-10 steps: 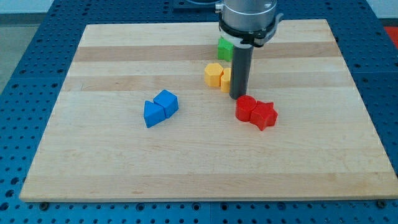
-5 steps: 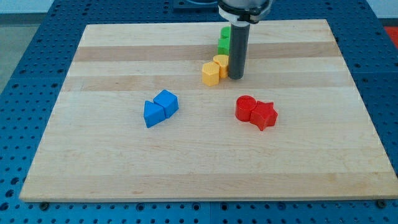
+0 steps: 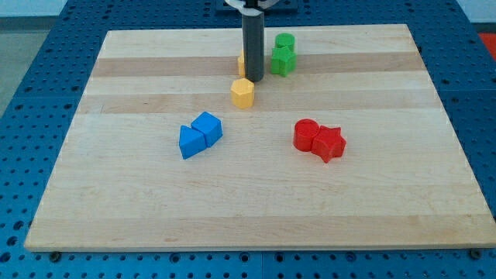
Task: Slide the yellow heart towards the top center
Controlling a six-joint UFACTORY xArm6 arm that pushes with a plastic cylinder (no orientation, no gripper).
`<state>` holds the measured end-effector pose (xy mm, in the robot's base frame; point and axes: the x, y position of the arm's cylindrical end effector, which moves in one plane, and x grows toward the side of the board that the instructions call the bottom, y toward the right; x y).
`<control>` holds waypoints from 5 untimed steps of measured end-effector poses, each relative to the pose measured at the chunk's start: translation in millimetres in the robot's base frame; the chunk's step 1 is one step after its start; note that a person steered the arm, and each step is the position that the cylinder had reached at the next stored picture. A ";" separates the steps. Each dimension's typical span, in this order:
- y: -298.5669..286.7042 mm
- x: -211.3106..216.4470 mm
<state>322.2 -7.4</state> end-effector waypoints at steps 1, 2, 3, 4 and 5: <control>0.0 -14.4; 0.0 -30.3; 0.0 -48.5; -1.0 -66.6; -7.6 -78.2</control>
